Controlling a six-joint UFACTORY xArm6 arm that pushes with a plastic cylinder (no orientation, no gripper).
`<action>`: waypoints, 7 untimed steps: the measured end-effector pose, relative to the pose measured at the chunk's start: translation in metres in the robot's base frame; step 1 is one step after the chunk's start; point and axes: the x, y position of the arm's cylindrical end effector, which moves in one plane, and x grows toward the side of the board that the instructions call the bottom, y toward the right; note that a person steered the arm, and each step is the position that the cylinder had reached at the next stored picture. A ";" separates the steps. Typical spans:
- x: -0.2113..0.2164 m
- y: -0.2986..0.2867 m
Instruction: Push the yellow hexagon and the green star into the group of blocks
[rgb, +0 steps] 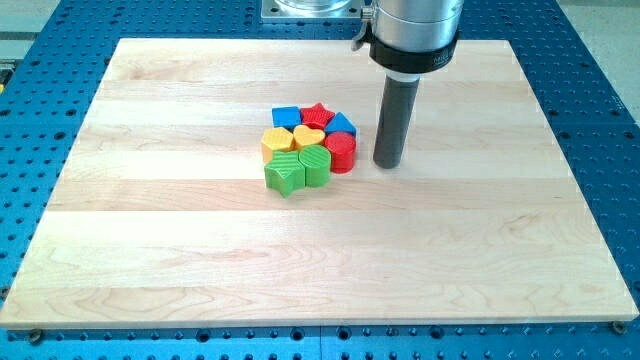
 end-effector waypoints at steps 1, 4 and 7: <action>0.000 0.000; 0.038 -0.016; 0.099 -0.185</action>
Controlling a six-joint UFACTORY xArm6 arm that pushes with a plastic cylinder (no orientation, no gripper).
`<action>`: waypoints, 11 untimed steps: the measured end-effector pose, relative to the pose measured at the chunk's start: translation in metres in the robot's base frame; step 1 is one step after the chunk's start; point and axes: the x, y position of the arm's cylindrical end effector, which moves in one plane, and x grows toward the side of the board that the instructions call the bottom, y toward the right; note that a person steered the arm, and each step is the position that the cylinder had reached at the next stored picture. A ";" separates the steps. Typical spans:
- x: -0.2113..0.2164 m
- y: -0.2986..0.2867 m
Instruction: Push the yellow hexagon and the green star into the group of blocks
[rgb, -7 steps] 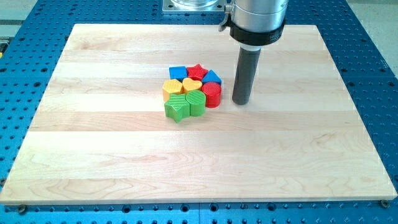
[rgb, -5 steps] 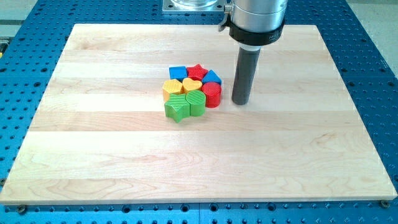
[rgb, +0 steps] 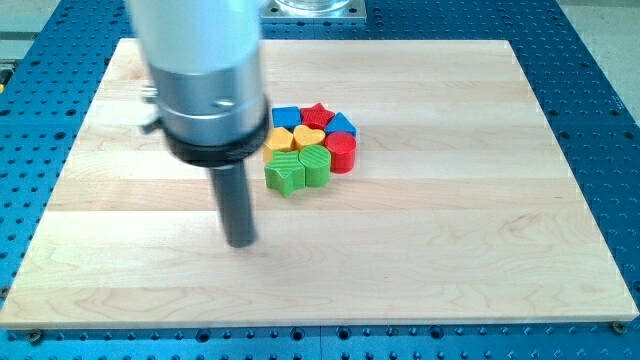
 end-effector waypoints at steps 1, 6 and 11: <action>-0.037 -0.009; -0.084 0.018; -0.041 0.053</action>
